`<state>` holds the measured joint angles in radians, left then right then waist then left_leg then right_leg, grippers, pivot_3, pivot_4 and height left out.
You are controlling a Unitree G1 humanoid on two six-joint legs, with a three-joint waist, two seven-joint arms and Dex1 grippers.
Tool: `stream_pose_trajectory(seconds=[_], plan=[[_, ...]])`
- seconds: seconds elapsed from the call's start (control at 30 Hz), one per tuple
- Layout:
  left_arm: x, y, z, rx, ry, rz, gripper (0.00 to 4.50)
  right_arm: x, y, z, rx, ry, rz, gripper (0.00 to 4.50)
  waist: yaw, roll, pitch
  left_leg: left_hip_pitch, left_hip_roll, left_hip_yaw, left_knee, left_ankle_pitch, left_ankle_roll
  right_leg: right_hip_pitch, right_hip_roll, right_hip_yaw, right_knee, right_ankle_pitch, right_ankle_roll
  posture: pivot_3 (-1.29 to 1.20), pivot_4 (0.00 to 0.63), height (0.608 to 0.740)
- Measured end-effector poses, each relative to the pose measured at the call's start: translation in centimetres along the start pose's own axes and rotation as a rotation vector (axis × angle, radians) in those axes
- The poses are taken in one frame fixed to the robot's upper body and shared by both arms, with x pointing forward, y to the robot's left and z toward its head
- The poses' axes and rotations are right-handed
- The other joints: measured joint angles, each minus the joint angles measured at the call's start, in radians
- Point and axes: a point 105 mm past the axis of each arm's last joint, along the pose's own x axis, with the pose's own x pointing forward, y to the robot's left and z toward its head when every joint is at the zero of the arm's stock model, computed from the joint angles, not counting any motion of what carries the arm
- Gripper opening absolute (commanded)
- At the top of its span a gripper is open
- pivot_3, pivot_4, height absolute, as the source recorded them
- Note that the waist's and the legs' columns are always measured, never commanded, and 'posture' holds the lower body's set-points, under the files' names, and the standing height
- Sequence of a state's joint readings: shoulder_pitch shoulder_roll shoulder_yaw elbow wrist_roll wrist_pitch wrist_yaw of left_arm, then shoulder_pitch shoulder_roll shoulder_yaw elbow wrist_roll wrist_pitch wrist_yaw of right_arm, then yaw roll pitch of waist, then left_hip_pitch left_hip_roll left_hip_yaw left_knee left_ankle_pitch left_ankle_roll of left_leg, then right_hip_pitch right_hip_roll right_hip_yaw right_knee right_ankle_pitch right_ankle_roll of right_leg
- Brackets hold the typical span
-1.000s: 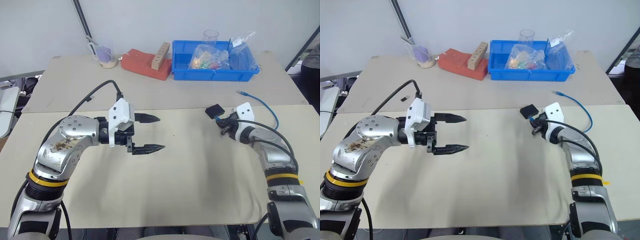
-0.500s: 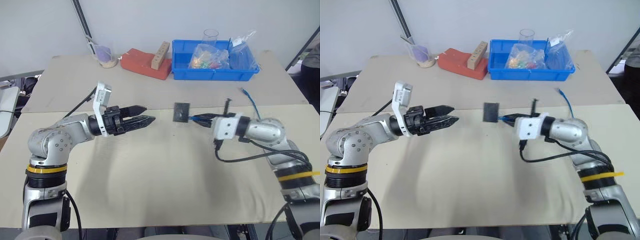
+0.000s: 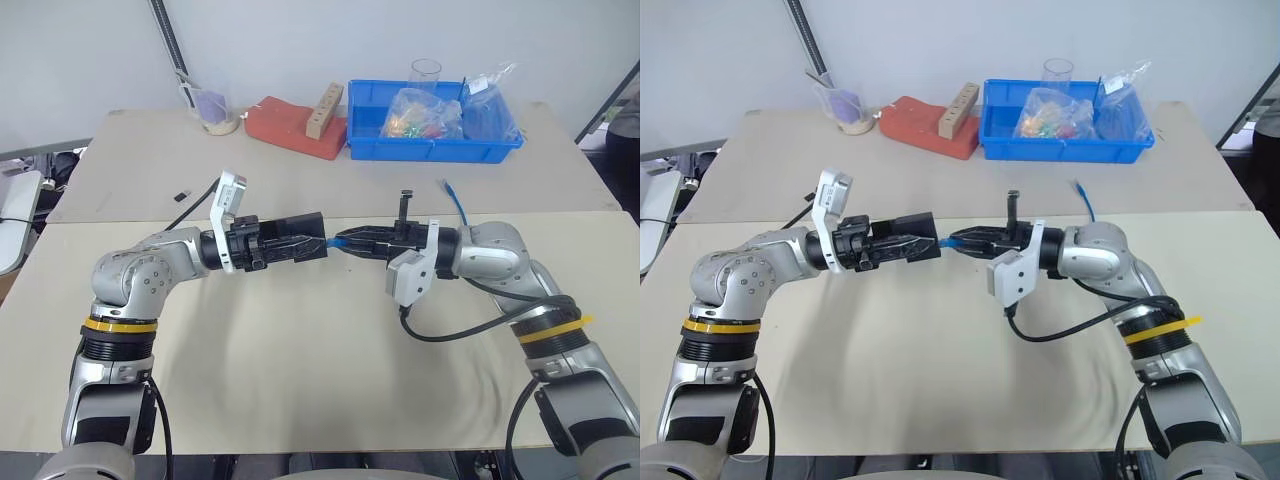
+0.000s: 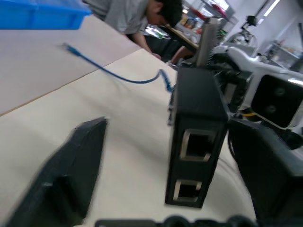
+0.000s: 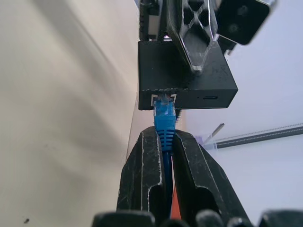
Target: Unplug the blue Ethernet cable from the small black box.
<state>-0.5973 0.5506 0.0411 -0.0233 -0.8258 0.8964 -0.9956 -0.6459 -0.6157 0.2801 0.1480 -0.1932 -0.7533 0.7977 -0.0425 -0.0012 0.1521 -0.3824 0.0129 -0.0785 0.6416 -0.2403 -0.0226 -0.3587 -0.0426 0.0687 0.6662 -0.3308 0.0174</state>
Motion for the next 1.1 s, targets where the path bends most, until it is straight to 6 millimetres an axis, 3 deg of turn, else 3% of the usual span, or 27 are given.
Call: stream_pose_trajectory(seconds=[0.1, 0.13, 0.17, 0.3, 0.4, 0.43, 0.53, 0.7, 0.87, 1.1], plan=[[0.1, -0.3, -0.1, 0.002, 0.005, -0.025, 0.71, 0.0, 0.2, -0.3, 0.009, 0.007, 0.009, 0.0, 0.0, 0.0, 0.0, 0.0, 0.0, 0.0, 0.0, 0.0, 0.0, 0.0, 0.0, 0.0, 0.0, 0.0, 0.0, 0.0, 0.15, 0.74], [0.1, -0.3, -0.1, 0.003, 0.007, -0.024, 0.56, 0.0, 0.2, -0.3, 0.008, 0.007, 0.013, 0.0, 0.0, 0.0, 0.0, 0.0, 0.0, 0.0, 0.0, 0.0, 0.0, 0.0, 0.0, 0.0, 0.0, 0.0, 0.0, 0.0, 0.15, 0.74], [0.1, -0.3, -0.1, 0.004, 0.007, -0.025, 0.59, 0.0, 0.1, -0.3, 0.007, 0.005, 0.018, 1.0, -0.001, 0.0, 0.0, 0.0, 0.0, 0.0, 0.0, 0.0, 0.0, 0.0, 0.0, 0.0, 0.0, 0.0, 0.0, 0.0, 0.15, 0.74], [0.4, -0.2, -0.5, 0.027, 0.035, -0.02, 0.59, 0.1, -0.2, 0.0, 0.072, -0.025, 0.045, 2.37, 0.0, 0.0, 0.0, 0.0, 0.0, 0.0, 0.0, 0.0, 0.0, 0.0, 0.0, 0.0, 0.0, 0.0, 0.0, 0.0, 0.15, 0.74], [0.4, -0.3, -0.5, 0.077, 0.055, -0.033, 0.59, -0.6, -0.9, 0.4, 0.276, -0.033, 0.097, 3.36, 0.002, 0.0, 0.0, -0.001, 0.0, 0.0, 0.0, 0.0, 0.0, 0.0, 0.0, 0.0, 0.001, 0.0, 0.0, 0.0, 0.15, 0.74], [0.3, -0.3, -0.5, 0.093, 0.061, -0.035, 0.59, -0.8, -1.0, 0.5, 0.353, -0.034, 0.113, 3.36, 0.002, 0.0, 0.0, -0.001, 0.0, -0.001, 0.0, 0.0, 0.0, 0.001, 0.0, 0.0, 0.001, 0.0, 0.0, 0.0, 0.15, 0.74], [0.2, -0.6, -0.5, 0.13, 0.073, -0.067, 0.59, -1.1, -1.2, 1.0, 0.804, -0.071, 0.155, 3.36, 0.003, 0.0, 0.0, 0.0, 0.0, -0.002, 0.0, 0.0, 0.0, 0.001, 0.0, -0.001, 0.0, 0.0, 0.0, 0.0, 0.15, 0.74], [0.4, -1.2, -0.6, 0.143, 0.077, -0.12, 0.59, -0.9, -1.2, 1.4, 1.255, -0.06, 0.253, 3.36, 0.001, 0.0, 0.0, -0.001, 0.0, -0.002, 0.0, 0.0, 0.001, 0.0, 0.0, -0.001, -0.001, 0.0, 0.0, 0.0, 0.15, 0.74], [0.5, -1.7, -0.5, 0.16, 0.082, -0.148, 0.59, -0.6, -0.7, 0.8, 1.387, 0.009, 0.281, 3.36, 0.001, 0.0, 0.0, -0.002, 0.0, -0.002, 0.0, 0.0, 0.001, 0.0, 0.0, -0.001, -0.001, 0.0, 0.0, 0.0, 0.15, 0.74], [0.7, -2.0, -0.4, 0.172, 0.082, -0.158, 0.59, -0.3, -0.5, 0.5, 1.408, 0.039, 0.294, 3.36, 0.001, 0.0, 0.0, -0.002, 0.0, -0.002, 0.001, 0.0, 0.001, -0.001, 0.0, -0.001, -0.001, 0.0, 0.0, 0.0, 0.15, 0.74]])
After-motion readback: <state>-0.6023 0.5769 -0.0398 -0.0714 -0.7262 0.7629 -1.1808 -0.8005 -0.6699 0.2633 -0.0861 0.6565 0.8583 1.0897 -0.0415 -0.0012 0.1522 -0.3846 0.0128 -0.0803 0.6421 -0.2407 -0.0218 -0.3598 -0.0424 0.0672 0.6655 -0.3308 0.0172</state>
